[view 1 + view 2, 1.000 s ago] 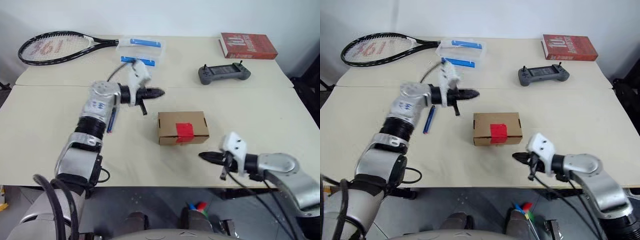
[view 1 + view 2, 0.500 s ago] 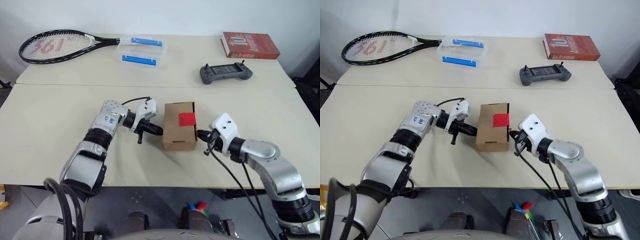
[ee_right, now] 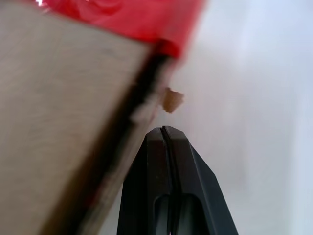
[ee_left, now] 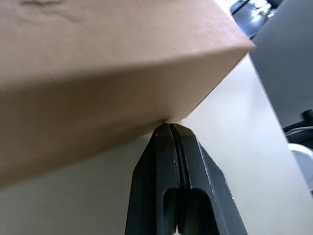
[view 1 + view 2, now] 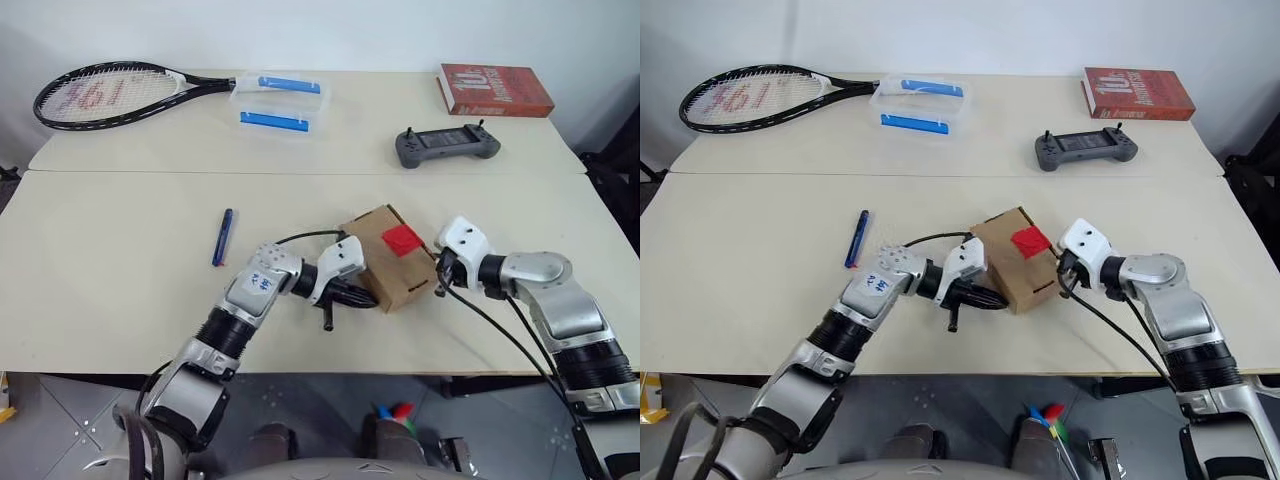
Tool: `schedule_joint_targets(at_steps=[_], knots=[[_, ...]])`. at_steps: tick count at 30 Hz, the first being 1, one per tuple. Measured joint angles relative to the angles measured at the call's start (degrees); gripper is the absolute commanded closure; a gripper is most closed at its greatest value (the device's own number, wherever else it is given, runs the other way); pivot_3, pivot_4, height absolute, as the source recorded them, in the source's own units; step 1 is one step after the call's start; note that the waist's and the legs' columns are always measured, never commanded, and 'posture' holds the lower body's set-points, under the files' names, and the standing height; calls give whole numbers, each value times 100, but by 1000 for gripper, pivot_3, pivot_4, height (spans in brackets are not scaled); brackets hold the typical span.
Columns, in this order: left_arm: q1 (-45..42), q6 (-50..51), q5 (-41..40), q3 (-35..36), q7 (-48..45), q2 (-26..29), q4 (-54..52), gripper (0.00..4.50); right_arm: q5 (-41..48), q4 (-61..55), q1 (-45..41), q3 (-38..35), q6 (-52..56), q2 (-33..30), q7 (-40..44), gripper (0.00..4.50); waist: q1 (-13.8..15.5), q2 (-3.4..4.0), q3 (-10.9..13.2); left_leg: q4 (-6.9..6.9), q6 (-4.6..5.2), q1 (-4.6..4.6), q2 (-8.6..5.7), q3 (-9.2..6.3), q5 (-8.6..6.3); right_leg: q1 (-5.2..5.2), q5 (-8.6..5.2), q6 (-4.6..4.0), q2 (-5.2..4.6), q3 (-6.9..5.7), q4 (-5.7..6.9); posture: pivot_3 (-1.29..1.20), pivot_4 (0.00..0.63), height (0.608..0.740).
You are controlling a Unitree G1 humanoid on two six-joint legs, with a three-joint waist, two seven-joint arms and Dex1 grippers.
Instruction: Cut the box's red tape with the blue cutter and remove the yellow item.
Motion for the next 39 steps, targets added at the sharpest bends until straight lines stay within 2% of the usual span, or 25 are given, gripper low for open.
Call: schedule_joint_targets(at_steps=[6,10,11,14,17,19,22,24,25,26,30,33,36,39], knots=[[25,116,-150,-2,-88,378,-483,4483,-149,571,-154,-6,-678,-123,335,4500,19,1,-1,1,0,1,0,-2,0,4,0,0,0,0,-3,0,150,740],[19,-249,-212,-79,-508,1109,-882,4483,-90,842,-103,-197,-1067,-400,637,4500,20,6,2,-1,-1,1,0,-2,0,4,0,0,0,0,-4,0,150,740],[14,-356,-235,43,-505,1206,-890,4308,15,852,-54,-352,-1123,-487,751,4333,30,6,2,0,-1,-1,0,-3,0,4,0,0,0,0,-5,0,150,740],[-141,-826,-369,639,-499,1760,-715,3642,1322,147,476,-1220,-906,-745,1815,3640,37,6,3,-2,-2,1,5,-8,-1,6,0,0,3,-6,-6,0,150,740],[-50,-1073,-627,1323,-733,2564,-566,2696,2050,-514,920,-1860,-460,-968,2061,2538,-44,8,2,-8,-2,9,5,-2,-3,6,0,0,2,-4,-5,0,150,740],[492,-1191,-957,2007,-862,3072,-503,2016,2425,-1119,1301,-2153,-54,-1030,2012,1783,-111,8,2,-11,-5,13,10,-2,-4,7,0,-1,3,-4,-3,0,150,740],[1284,-1320,-1230,2682,-885,3472,-502,1210,3016,-1912,1576,-2339,717,-1034,1708,890,-117,13,7,-3,-5,10,13,-4,-4,5,0,-1,3,-3,1,0,150,740],[2149,-1220,-1429,3326,-869,3827,-811,569,3351,-2592,1644,-2424,925,-885,1392,198,-131,13,7,-3,-10,16,18,-2,-7,6,0,-1,4,1,2,0,150,740],[2684,-1138,-1499,3766,-819,3944,-955,289,3539,-2926,1702,-2491,945,-688,1260,0,-131,13,7,-6,-12,18,21,-3,-9,8,0,-1,7,1,-1,0,150,740],[3148,-1085,-1582,4195,-739,3955,-1003,28,3666,-3192,1755,-2488,954,-529,1159,0,-114,14,8,-5,-13,18,20,-3,-9,8,0,-1,6,2,-1,0,150,740],[4727,-1584,-1701,5873,-356,3679,-833,28,3823,-3583,1932,-2280,729,-111,1214,0,-72,7,8,-2,-9,17,19,-4,-13,12,0,-1,6,5,-8,0,150,740],[5417,-1927,-1728,6748,19,3453,-587,28,3833,-3526,1880,-2107,475,50,1438,0,-8,1,6,1,-8,23,17,-1,-14,14,3,-5,4,9,-6,0,150,740],[6071,-1981,-1865,7345,273,3164,-506,28,3713,-3248,1807,-1962,197,91,1721,0,0,0,5,0,-5,32,18,6,-19,17,3,-5,5,19,-5,0,150,740],[6356,-1856,-2079,7549,461,2967,-579,28,3605,-3041,1703,-1857,44,92,1843,0,46,-2,4,1,-5,33,21,5,-19,17,3,-6,5,19,-2,0,150,740]])
